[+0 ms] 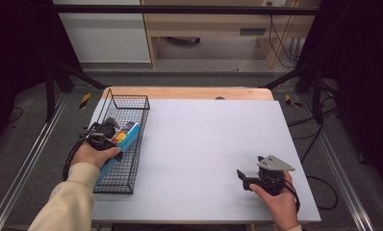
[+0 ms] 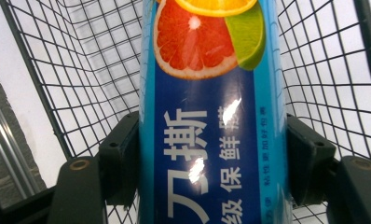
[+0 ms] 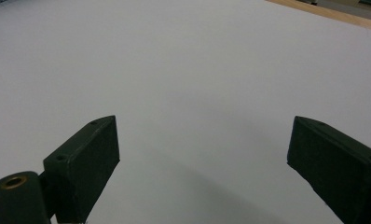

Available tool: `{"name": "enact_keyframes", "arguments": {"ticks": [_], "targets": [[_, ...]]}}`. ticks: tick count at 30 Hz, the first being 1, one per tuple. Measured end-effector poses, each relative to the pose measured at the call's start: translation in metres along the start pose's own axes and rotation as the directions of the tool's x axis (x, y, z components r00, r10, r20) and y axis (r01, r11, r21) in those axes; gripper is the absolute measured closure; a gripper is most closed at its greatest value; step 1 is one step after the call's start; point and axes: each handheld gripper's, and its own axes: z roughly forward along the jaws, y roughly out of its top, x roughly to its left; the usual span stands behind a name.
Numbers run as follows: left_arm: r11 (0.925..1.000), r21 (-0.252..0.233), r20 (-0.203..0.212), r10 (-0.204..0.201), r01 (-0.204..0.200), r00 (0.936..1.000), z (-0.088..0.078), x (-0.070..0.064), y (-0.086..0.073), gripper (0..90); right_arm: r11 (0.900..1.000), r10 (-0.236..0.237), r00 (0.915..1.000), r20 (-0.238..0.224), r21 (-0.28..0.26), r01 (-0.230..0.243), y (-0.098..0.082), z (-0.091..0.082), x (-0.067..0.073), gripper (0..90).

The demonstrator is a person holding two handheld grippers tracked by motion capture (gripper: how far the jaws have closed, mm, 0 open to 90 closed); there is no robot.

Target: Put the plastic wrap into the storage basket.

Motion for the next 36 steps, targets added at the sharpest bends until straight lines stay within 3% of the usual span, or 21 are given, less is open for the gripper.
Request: {"name": "enact_keyframes", "arguments": {"ticks": [13,36], "targets": [[0.9987,0.05,-0.013,0.013,-0.013,0.9998,0.0059,-0.0018,0.0062,31.8,1.0,0.004,1.0,-0.009,0.01,-0.004,-0.0007,0.0013,0.0007,9.3],[0.9982,0.055,-0.021,0.026,-0.025,0.9994,0.0063,-0.0037,0.0071,31.6,1.0,-0.002,0.9999,-0.014,0.015,0.002,-0.0008,0.0017,0.0009,9.3]]}}
